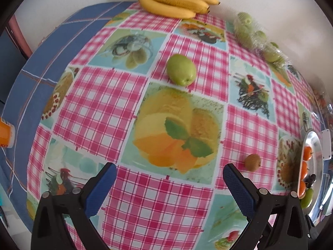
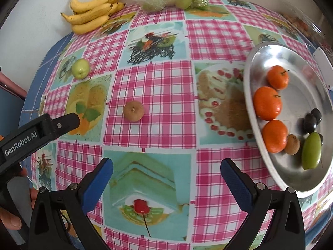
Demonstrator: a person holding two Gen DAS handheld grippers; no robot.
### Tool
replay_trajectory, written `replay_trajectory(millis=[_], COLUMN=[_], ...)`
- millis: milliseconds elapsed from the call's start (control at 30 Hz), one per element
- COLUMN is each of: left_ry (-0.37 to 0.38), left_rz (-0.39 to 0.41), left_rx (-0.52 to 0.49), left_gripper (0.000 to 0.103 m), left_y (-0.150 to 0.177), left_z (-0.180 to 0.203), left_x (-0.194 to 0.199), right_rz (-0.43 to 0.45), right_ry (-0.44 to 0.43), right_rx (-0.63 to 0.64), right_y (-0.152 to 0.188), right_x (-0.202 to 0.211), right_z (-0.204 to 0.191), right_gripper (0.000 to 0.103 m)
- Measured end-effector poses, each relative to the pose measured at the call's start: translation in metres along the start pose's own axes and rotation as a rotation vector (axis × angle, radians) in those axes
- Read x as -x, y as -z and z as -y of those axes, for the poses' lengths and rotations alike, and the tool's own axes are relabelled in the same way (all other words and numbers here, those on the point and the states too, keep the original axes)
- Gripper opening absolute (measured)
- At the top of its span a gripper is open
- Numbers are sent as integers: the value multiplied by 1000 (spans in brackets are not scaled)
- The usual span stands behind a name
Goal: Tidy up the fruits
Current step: 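Withdraw both open grippers from the bowl toward the small kiwi and green pear, then close the right gripper on the small brown kiwi on the table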
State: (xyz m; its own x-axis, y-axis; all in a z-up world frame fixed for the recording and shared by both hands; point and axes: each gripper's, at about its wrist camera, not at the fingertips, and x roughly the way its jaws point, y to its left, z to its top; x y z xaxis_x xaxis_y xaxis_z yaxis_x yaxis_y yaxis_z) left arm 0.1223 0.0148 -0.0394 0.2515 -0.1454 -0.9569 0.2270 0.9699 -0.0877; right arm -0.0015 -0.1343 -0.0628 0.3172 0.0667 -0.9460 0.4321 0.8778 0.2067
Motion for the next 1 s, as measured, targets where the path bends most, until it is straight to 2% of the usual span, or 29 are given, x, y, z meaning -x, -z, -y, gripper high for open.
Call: replay_trajectory(millis=[267, 400, 633, 833, 1000], left_ry=[-21, -30, -36, -42, -49], left_rz=[-24, -37, -8, -8, -13], left_rx=[12, 16, 49, 48, 89], left_gripper=[103, 103, 103, 103, 103], left_y=[-1, 1, -4, -7, -12], left_z=[-7, -7, -11, -9, -17], left_x=[-13, -21, -18, -23, -25], right_rz=[-17, 3, 34, 75, 97], right_ry=[-38, -46, -98, -97, -93], right_rx=[-21, -40, -92, -34, -2], right_y=[-7, -11, -25, -36, -39], right_x=[-20, -21, -18, -19, -23], right_z=[-4, -2, 9, -4, -12], right_gripper=[103, 103, 103, 103, 103])
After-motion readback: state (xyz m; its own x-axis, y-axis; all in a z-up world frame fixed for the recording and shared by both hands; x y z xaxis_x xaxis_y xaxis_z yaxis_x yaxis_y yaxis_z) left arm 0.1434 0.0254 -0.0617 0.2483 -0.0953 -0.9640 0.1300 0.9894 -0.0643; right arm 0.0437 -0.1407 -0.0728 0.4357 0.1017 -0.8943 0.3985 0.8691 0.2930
